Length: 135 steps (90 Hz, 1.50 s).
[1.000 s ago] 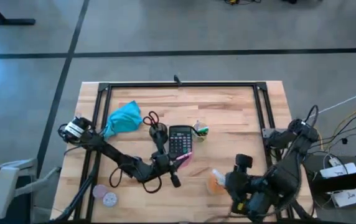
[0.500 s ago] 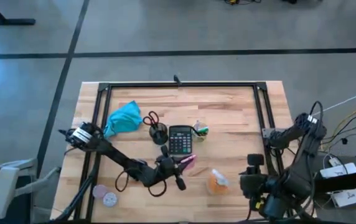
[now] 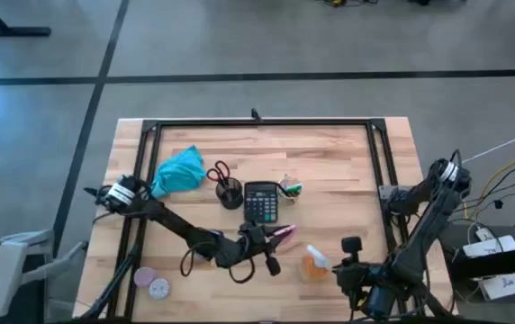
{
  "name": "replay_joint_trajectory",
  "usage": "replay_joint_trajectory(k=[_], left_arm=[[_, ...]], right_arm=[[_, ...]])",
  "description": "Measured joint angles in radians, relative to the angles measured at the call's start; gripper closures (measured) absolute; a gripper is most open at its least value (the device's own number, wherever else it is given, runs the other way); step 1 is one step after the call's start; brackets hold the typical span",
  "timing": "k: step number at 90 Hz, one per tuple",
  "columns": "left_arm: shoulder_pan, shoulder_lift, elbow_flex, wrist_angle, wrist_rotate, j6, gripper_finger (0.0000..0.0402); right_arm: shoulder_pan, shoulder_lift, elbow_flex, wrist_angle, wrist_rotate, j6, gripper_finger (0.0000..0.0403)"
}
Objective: Apply microfiber cloth
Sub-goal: Spray the back and front of the cellphone with the orange spray bottle
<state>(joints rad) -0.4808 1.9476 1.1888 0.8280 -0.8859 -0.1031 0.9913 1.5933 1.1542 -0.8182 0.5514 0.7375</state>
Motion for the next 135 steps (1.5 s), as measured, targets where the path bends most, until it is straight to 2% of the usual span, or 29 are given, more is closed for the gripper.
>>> replay_joint_trajectory(k=[15,26,38,45,50,71,87,93,104,112,121,135], left_arm=[[0.019,-0.004,0.031,-0.025,0.009,0.032,0.0389],[0.033,-0.026,0.045,-0.073,0.006,0.058,0.0389],[0.048,-0.057,0.042,-0.103,0.006,0.059,0.0389],[0.051,-0.063,0.042,-0.105,0.007,0.065,0.0389],[0.052,-0.063,0.042,-0.105,0.011,0.064,0.0389],[0.050,-0.058,0.034,-0.106,0.018,0.020,0.0389],[0.052,-0.058,0.034,-0.087,0.032,0.008,0.0389],[0.053,-0.058,0.034,-0.079,0.032,0.010,0.0389],[0.050,-0.060,0.034,-0.072,0.047,0.078,0.0389],[0.050,-0.063,0.040,-0.015,0.135,0.133,0.0389],[0.058,-0.065,0.041,0.041,0.214,0.140,0.0389],[0.067,-0.065,0.041,0.059,0.211,0.161,0.0389]], right_arm=[[-0.001,0.000,-0.061,0.168,0.019,-0.069,0.0385],[0.001,0.001,-0.066,0.172,0.017,-0.076,0.0379],[0.021,-0.002,0.015,0.019,-0.005,-0.032,0.0374],[0.030,-0.004,0.040,-0.124,0.016,0.025,0.0373],[0.028,-0.004,0.033,-0.160,0.039,0.043,0.0374],[0.006,0.027,-0.035,-0.004,0.076,-0.011,0.0385],[0.002,0.052,-0.042,0.180,0.075,-0.079,0.0388],[0.001,0.052,-0.032,0.190,0.073,-0.091,0.0384],[0.005,0.040,0.006,0.107,0.068,-0.061,0.0361],[0.012,0.002,0.048,0.019,0.069,-0.016,0.0331],[0.012,-0.051,0.078,-0.065,0.076,0.003,0.0286],[-0.005,-0.158,0.070,-0.084,0.092,-0.043,0.0205]])
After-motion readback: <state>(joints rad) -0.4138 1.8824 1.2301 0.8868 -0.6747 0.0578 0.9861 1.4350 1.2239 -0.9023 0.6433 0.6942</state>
